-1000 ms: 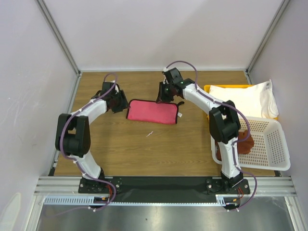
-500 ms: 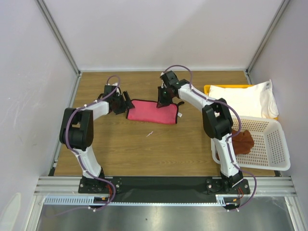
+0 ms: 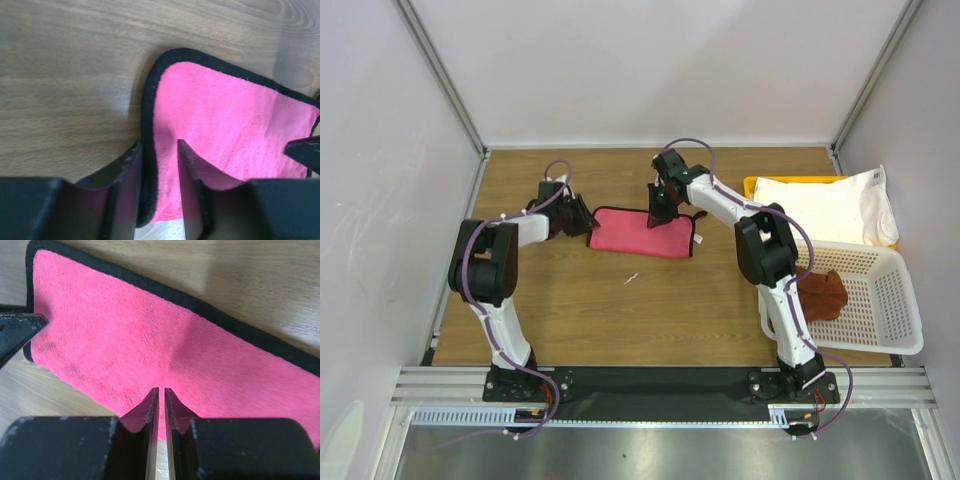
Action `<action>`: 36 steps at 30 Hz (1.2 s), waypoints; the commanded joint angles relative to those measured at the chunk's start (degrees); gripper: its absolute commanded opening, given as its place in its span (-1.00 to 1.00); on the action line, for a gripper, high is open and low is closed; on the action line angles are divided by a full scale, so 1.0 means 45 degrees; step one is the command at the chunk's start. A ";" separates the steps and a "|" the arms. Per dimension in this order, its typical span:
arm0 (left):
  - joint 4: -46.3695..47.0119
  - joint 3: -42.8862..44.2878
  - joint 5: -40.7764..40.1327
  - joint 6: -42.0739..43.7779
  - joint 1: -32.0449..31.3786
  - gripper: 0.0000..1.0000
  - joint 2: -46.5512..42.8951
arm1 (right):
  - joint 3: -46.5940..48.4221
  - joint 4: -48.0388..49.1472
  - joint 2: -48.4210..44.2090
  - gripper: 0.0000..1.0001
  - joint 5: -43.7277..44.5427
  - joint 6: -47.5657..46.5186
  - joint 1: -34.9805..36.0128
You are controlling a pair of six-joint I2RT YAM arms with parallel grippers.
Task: Fold and stack the towels
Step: Fold the towel
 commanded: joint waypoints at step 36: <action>-0.1459 -0.1368 -0.0847 0.0372 0.0043 -0.99 -0.4942 | -0.1486 0.3075 0.0773 -0.89 -0.0325 0.3164 0.1109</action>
